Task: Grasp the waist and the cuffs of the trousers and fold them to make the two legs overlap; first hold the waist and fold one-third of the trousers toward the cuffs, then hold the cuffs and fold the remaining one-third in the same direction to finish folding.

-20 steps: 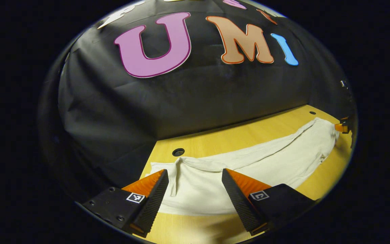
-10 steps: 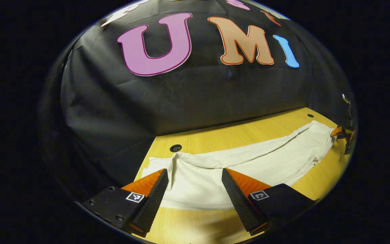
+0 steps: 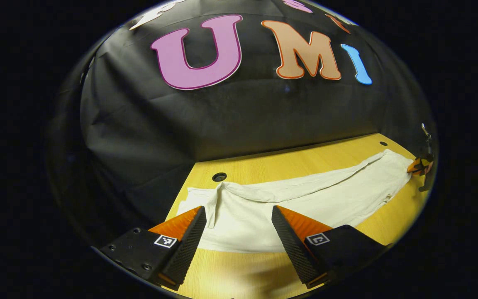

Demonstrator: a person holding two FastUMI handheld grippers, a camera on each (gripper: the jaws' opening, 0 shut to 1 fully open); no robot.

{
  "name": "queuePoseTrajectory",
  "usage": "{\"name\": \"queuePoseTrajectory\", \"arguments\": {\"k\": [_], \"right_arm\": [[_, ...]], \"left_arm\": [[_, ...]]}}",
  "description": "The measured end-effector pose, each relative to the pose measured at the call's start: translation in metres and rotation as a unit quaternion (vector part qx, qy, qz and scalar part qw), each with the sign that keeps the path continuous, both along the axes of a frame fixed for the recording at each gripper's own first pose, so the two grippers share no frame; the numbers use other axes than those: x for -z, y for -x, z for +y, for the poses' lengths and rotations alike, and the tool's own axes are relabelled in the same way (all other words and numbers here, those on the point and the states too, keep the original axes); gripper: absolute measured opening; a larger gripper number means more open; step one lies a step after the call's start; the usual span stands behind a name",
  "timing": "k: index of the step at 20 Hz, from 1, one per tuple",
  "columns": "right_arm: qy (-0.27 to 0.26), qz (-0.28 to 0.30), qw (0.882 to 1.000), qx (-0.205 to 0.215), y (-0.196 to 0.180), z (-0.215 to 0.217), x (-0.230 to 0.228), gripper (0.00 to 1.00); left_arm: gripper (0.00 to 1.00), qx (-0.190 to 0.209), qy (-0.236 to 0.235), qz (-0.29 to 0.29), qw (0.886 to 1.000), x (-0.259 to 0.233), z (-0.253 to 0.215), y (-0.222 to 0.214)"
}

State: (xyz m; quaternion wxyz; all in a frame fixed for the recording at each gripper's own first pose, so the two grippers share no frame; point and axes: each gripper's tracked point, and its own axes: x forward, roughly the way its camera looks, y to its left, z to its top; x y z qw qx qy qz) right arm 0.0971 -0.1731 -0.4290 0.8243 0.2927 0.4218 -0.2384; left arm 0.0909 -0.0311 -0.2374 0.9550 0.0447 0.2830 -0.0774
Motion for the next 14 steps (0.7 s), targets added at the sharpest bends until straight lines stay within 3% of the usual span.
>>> {"name": "queuePoseTrajectory", "arguments": {"k": [7,10,14], "right_arm": [[0.051,0.000,0.998,-0.034,-0.008,0.008,-0.014,0.16],[0.050,-0.041,0.997,-0.052,-0.019,0.010,-0.047,0.15],[0.043,-0.105,0.990,-0.084,-0.034,0.048,-0.097,0.15]], "left_arm": [[0.96,-0.034,0.013,-0.001,0.999,-0.006,0.009,0.017],[0.97,-0.050,0.019,-0.009,0.999,-0.010,0.014,0.024],[0.96,-0.067,0.026,-0.015,0.997,-0.012,0.025,0.025]]}}
